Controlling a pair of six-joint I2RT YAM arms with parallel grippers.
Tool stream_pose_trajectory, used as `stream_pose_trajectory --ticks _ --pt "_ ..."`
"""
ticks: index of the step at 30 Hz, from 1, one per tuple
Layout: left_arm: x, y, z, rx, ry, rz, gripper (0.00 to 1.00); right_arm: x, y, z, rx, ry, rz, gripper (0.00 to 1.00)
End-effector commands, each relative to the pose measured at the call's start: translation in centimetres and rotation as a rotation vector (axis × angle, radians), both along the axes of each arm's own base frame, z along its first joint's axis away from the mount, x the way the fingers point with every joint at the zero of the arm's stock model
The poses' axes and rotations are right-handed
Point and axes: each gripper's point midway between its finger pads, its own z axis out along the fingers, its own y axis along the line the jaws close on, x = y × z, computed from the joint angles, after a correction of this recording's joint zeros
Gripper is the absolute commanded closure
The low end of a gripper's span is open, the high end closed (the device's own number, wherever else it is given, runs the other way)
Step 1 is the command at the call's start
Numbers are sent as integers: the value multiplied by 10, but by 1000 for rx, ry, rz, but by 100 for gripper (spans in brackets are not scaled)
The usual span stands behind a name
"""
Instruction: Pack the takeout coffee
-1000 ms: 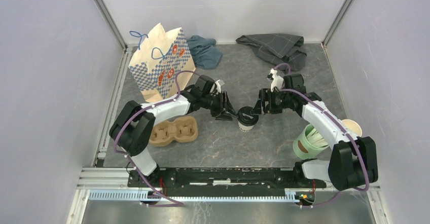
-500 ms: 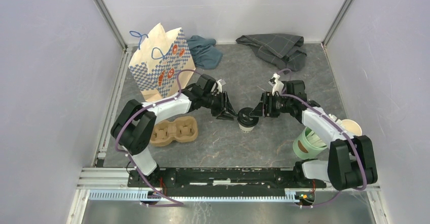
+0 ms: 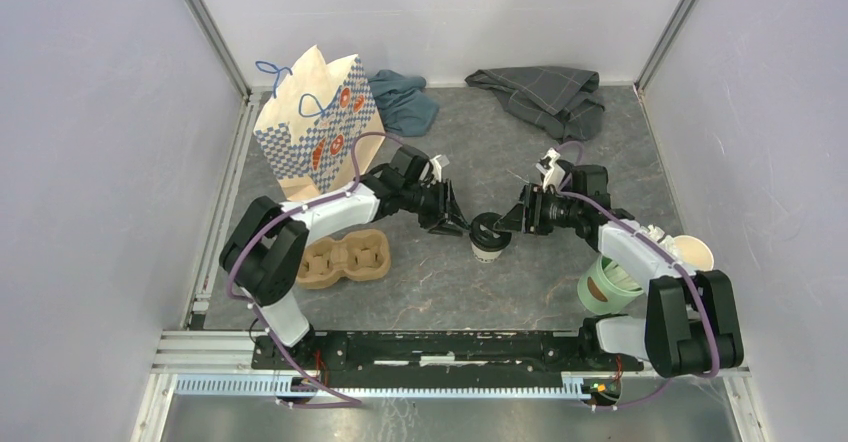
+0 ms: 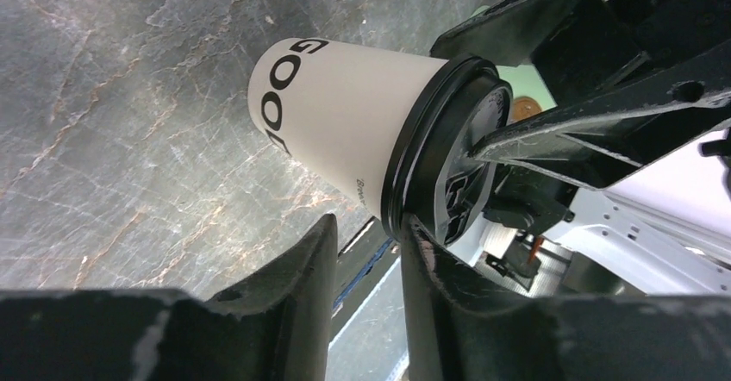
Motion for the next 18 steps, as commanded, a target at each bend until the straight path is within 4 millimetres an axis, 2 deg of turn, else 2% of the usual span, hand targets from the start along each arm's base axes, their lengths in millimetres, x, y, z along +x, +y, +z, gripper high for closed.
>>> stream_pose_trajectory --ticks 1,2,5,7,9,15,18 --pt "-10 25 -26 216 -16 -2 54 -1 -7 7 -81 -3 5 28" --pt "-1 18 -6 184 -51 3 49 1 -8 13 -87 -13 4 24" --pt "13 5 30 122 -107 12 39 5 -9 30 -115 -49 10 15" --pt "17 -1 44 97 -123 11 36 5 -13 35 -167 -49 15 10" --pt "18 1 48 111 -131 3 34 6 -17 41 -229 -68 21 7" --pt "15 31 55 225 -203 41 28 10 -18 60 -507 -145 46 2" --pt "17 53 69 280 -261 105 19 11 -17 65 -624 -156 40 2"
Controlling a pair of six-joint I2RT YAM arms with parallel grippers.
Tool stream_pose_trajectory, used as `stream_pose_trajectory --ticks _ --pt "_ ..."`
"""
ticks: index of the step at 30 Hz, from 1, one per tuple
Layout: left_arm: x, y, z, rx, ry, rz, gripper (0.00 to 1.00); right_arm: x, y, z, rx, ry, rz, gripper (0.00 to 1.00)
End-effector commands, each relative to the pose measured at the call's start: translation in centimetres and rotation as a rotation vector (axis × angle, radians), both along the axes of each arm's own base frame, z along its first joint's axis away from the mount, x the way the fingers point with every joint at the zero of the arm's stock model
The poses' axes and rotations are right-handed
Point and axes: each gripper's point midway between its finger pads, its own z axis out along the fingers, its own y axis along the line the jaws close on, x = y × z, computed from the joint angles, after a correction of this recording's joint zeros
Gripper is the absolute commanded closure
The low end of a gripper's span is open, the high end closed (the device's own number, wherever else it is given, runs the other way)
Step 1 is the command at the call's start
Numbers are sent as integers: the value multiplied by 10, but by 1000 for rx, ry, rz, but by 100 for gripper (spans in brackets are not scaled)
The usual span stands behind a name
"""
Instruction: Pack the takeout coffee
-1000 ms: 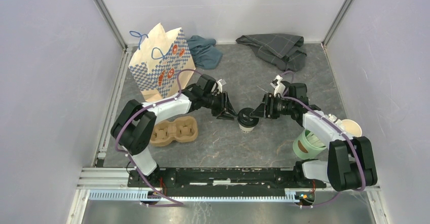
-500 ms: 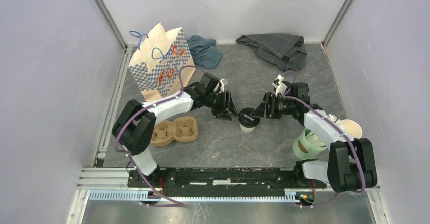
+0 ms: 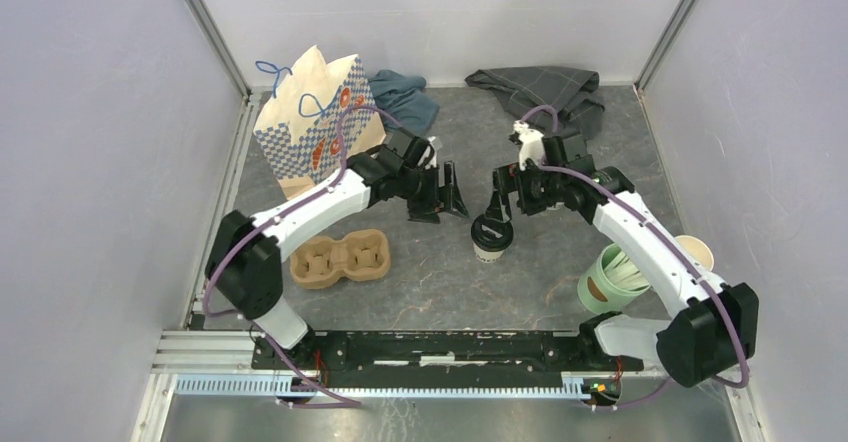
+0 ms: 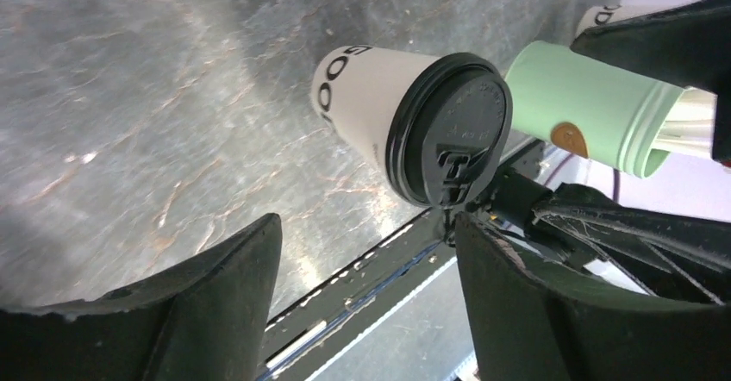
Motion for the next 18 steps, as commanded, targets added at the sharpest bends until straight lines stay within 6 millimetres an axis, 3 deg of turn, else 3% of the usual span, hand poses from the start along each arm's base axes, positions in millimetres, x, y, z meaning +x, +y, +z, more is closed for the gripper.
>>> stream_pose_trajectory --ticks 1,4,9,18 --pt "3 39 34 95 -164 62 17 -1 -17 3 -265 -37 -37 2" --pt "0 61 52 110 -229 143 12 -1 -6 8 -329 -60 -20 2" --pt "-6 78 72 83 -284 213 8 -5 13 8 -426 -73 -10 2" --pt "-16 80 71 51 -268 216 8 -15 32 -4 -499 -48 -36 2"
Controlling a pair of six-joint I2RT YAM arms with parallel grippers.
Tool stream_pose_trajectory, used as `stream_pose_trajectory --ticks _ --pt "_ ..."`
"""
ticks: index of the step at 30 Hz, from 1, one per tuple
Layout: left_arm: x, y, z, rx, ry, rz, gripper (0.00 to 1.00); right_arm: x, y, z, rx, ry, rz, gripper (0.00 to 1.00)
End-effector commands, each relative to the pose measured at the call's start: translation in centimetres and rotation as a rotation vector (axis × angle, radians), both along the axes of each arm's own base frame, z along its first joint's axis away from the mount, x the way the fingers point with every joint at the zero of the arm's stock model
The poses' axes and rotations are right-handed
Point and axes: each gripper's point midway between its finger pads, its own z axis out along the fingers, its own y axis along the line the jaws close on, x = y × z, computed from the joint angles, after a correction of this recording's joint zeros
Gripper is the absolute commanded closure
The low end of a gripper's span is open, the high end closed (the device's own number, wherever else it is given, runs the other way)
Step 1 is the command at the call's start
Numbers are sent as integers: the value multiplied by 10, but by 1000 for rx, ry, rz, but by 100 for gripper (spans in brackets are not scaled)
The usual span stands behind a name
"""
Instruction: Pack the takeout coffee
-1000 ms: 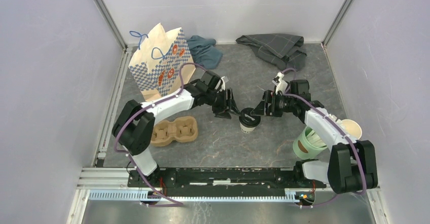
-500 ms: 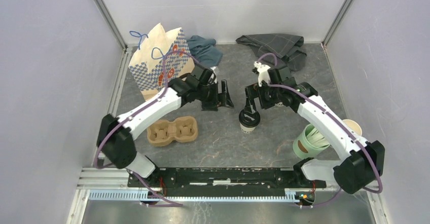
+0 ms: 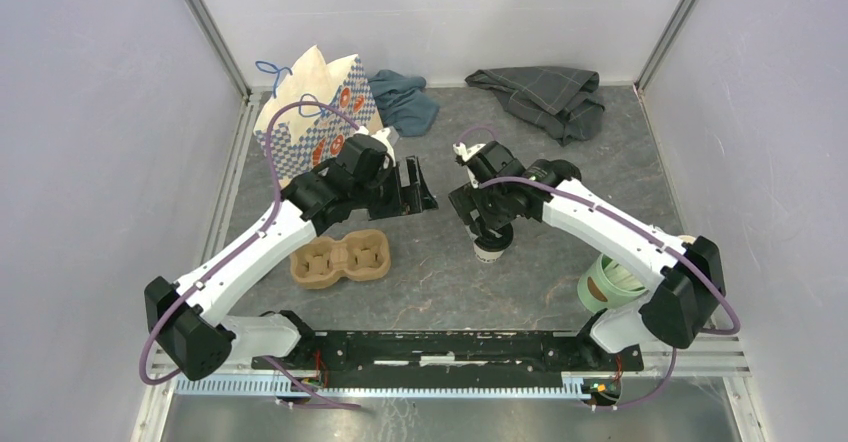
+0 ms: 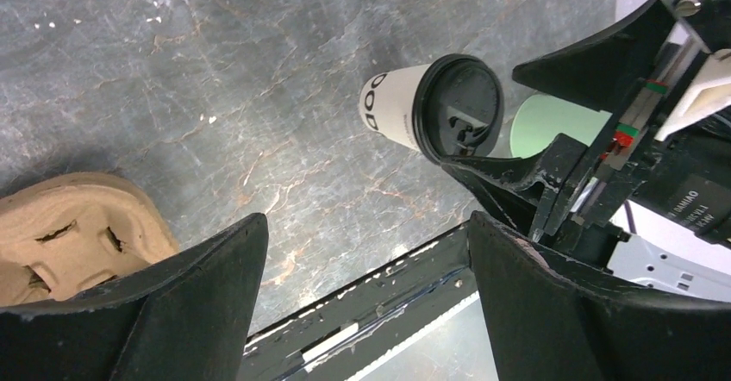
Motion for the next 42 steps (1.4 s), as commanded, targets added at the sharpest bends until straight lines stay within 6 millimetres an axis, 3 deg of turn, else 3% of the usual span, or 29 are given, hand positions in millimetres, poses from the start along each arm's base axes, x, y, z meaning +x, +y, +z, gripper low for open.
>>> stream_pose_trajectory --ticks 1,17,26,32,37,42 --pt "-2 2 -3 -14 12 20 8 6 -3 8 -45 -43 -75 2" --pt "0 -7 -1 -24 20 -14 7 -1 -4 -12 -60 -5 -66 2" --pt "1 -8 0 -27 22 -17 7 -5 -8 -24 -71 10 -64 8" --pt "1 -8 -1 -27 22 -16 7 -6 -12 -22 -74 -2 -72 17" --pt "0 -7 -1 -27 21 -17 7 -2 -35 -23 -77 -23 -137 21" --pt "-3 -6 0 -30 19 -20 7 3 -80 -32 -109 -38 -244 21"
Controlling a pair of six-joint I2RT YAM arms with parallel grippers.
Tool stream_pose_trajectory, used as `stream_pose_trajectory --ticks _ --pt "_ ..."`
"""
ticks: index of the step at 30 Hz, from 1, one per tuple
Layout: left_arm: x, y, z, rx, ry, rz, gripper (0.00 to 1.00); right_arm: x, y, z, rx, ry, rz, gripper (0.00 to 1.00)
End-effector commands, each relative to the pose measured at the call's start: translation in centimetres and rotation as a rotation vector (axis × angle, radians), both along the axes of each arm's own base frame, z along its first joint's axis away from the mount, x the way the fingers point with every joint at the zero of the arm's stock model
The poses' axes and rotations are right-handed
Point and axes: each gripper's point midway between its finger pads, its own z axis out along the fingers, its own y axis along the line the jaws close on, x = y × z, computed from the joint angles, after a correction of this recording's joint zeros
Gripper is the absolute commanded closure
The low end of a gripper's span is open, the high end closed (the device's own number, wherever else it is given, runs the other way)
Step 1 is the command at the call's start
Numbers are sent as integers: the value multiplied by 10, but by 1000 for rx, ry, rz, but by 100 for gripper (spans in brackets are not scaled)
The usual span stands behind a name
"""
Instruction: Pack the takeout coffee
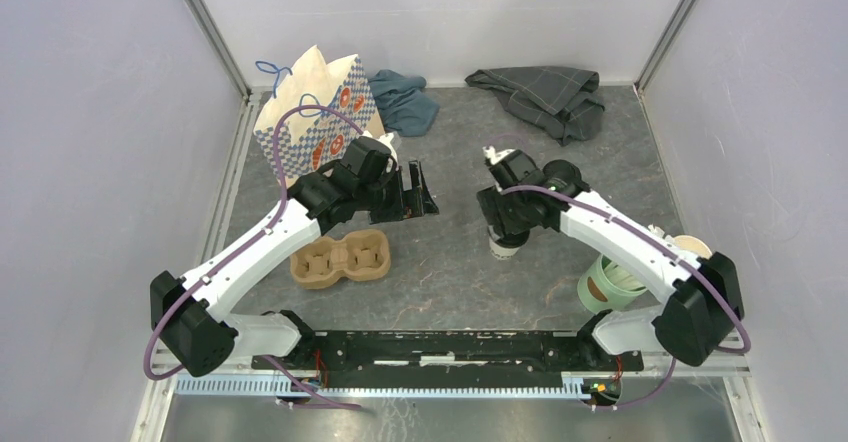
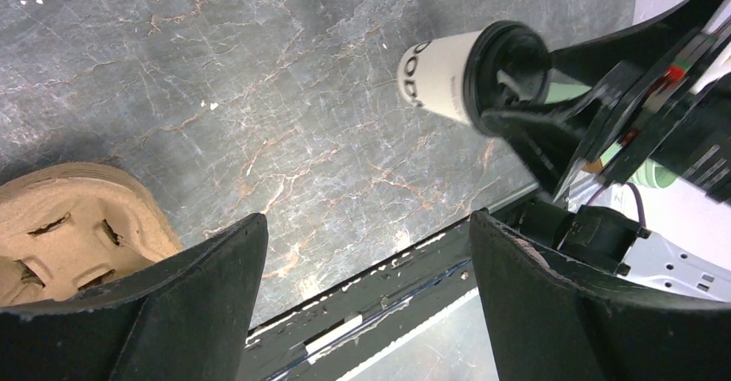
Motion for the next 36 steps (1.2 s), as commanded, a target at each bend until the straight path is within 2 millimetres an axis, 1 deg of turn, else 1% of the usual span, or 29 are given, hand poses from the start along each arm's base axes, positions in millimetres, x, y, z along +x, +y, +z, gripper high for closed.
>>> stream_pose_trajectory --ticks 1,6,10,13,16,19,21,22,26,29,31,33,35,36 --pt "3 -4 20 -49 -37 2 7 5 -55 -10 -63 -25 -141 22" --pt "1 -2 24 -50 -42 -4 7 7 -108 -9 -78 -53 -272 22" --pt "0 -2 30 -51 -51 -11 7 0 -135 -14 -103 -48 -338 22" --pt "1 -3 38 -54 -64 -18 7 -2 -146 -17 -90 -48 -370 22" --pt "3 -3 49 -59 -86 -25 7 4 -146 -8 -72 -69 -368 18" --pt "5 -2 59 -53 -114 -31 7 11 -144 5 -65 -96 -355 11" --pt "5 1 66 -46 -134 -31 7 14 -140 14 -43 -108 -338 4" --pt "5 2 69 -45 -144 -32 7 14 -138 18 -32 -113 -330 2" --pt "2 8 76 -36 -161 -29 7 16 -133 36 0 -141 -302 2" --pt "-1 13 78 -30 -168 -21 7 16 -133 49 -2 -155 -293 2" --pt "-3 18 80 -24 -173 -10 7 18 -133 62 0 -167 -282 2" --pt "-7 24 85 -19 -178 3 7 21 -129 82 15 -193 -264 2" --pt "-12 31 91 -18 -182 18 7 23 -116 99 58 -209 -225 2" --pt "-15 35 93 -17 -182 28 7 23 -102 107 113 -214 -196 2"
